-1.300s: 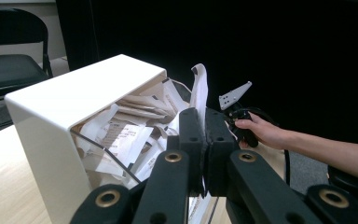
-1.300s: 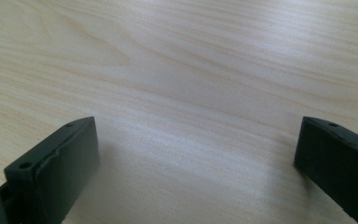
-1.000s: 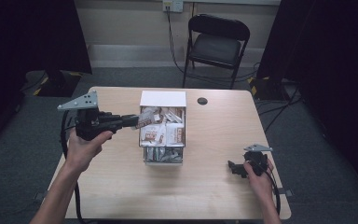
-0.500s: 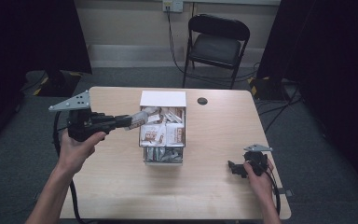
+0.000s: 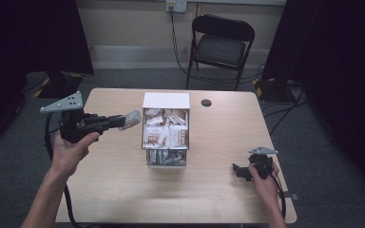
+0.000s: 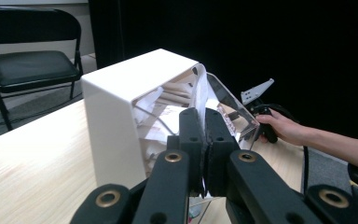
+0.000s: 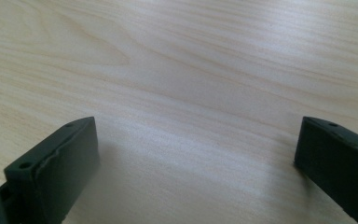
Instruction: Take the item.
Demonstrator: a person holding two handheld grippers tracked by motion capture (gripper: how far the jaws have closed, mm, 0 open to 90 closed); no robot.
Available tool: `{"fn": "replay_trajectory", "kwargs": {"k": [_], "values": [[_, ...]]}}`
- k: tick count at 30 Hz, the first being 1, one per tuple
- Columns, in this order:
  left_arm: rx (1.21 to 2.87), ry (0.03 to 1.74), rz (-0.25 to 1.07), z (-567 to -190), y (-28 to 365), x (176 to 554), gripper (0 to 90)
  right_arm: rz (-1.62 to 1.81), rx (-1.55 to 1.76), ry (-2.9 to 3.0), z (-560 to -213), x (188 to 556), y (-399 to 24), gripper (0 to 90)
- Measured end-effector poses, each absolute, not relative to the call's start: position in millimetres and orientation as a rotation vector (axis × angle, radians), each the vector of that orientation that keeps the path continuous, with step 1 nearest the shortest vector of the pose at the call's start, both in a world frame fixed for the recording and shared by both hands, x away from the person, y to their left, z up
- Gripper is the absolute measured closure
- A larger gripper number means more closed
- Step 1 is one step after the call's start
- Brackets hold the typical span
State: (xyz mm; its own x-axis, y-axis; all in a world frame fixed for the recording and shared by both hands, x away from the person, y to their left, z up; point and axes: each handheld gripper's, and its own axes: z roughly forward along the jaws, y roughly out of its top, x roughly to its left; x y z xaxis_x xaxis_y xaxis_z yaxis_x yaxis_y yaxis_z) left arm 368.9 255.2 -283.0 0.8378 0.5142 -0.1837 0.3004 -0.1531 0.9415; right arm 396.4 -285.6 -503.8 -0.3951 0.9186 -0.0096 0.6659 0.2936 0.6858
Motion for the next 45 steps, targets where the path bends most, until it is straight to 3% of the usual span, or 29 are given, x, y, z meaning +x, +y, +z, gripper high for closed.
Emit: {"fn": "replay_trajectory", "kwargs": {"k": [16,45], "values": [[1.745,0.703,0.256,-295.4,276.2,377.0,88.5,0.851,1.42,2.165,-503.8,396.4,-285.6,0.0],[1.792,0.797,0.215,-330.6,279.9,398.5,88.5,0.852,1.419,2.165,-503.8,396.2,-285.6,0.0]]}}
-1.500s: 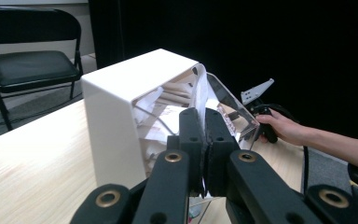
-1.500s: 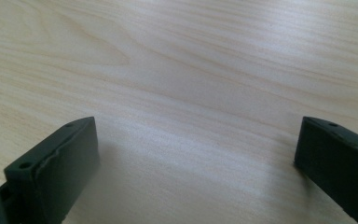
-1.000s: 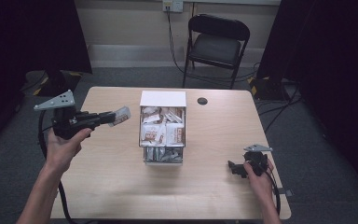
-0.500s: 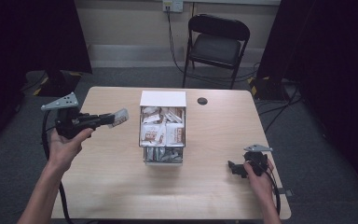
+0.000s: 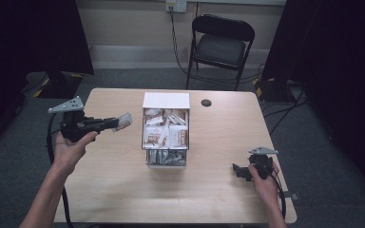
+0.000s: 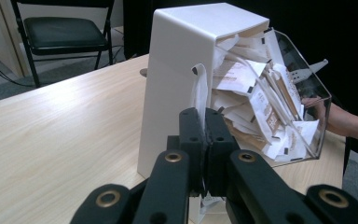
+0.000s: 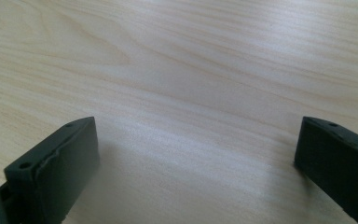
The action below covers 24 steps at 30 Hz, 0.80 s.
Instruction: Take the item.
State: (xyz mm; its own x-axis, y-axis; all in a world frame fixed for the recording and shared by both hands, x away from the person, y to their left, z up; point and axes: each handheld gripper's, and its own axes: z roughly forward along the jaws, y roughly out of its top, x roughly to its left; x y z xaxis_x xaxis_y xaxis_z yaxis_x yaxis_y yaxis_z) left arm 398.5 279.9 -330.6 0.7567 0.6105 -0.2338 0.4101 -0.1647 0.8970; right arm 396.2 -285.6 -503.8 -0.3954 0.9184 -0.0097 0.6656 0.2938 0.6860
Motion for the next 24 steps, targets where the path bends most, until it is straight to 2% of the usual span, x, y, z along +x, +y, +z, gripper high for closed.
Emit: {"fn": "replay_trajectory", "kwargs": {"k": [24], "values": [[1.841,0.86,0.177,-370.5,275.3,415.9,88.5,0.852,1.419,2.165,-503.8,396.3,-285.7,0.0]]}}
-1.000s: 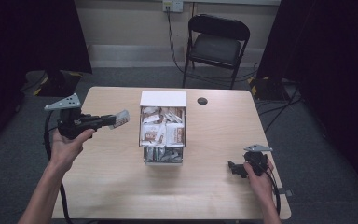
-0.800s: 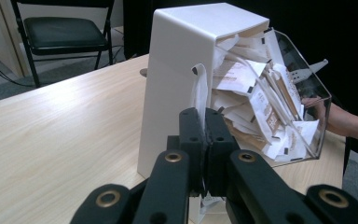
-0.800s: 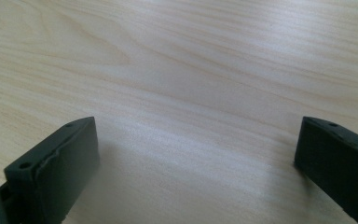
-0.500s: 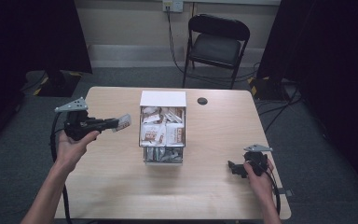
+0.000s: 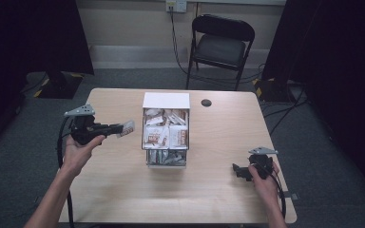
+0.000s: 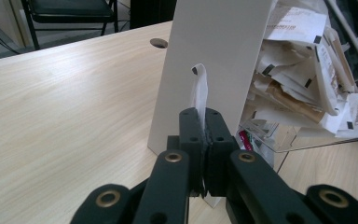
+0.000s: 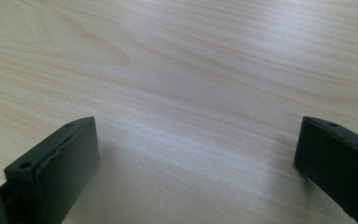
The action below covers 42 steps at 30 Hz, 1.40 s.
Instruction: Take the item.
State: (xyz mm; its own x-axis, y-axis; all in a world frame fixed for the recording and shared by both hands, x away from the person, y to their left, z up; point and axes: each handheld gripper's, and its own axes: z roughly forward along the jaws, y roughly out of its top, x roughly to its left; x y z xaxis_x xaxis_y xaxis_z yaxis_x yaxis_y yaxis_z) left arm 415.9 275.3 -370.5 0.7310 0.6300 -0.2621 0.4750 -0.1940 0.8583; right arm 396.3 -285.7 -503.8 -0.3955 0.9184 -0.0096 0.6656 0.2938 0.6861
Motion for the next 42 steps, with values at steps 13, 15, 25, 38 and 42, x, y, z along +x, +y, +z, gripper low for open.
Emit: {"fn": "replay_trajectory", "kwargs": {"k": [13,15,25,38,42], "values": [[1.867,0.904,0.164,-388.6,268.7,422.4,88.5,0.852,1.419,2.165,-503.8,396.3,-285.7,0.0],[1.873,0.912,0.16,-392.3,267.5,424.0,88.5,0.852,1.419,2.165,-503.8,396.3,-285.7,0.0],[1.91,0.94,0.16,-411.7,258.1,430.2,88.5,0.852,1.419,2.165,-503.8,396.3,-285.7,0.0],[1.951,0.985,0.158,-429.8,251.2,436.0,88.4,0.853,1.418,2.167,-503.8,396.4,-285.8,0.0],[1.945,1.004,0.159,-437.3,251.4,438.5,88.5,0.853,1.416,2.168,-503.8,396.5,-285.9,0.0]]}}
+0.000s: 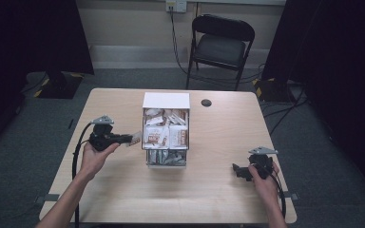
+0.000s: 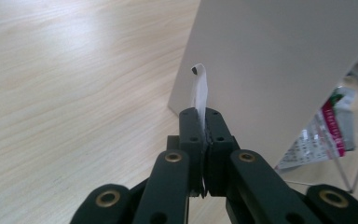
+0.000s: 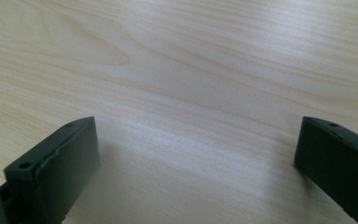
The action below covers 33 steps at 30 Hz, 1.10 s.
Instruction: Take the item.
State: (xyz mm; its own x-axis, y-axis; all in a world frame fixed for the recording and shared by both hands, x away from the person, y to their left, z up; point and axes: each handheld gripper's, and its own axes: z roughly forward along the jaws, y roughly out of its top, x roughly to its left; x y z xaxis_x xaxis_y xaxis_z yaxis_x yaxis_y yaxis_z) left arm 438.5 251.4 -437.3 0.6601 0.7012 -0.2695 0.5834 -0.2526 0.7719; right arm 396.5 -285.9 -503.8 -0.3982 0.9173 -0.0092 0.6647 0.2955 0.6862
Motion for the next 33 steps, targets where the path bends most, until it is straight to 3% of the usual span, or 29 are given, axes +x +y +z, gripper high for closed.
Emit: {"fn": "replay_trajectory", "kwargs": {"k": [33], "values": [[2.035,1.031,0.133,-472.0,232.8,444.1,87.9,0.853,1.416,2.168,-503.8,396.5,-285.8,0.0]]}}
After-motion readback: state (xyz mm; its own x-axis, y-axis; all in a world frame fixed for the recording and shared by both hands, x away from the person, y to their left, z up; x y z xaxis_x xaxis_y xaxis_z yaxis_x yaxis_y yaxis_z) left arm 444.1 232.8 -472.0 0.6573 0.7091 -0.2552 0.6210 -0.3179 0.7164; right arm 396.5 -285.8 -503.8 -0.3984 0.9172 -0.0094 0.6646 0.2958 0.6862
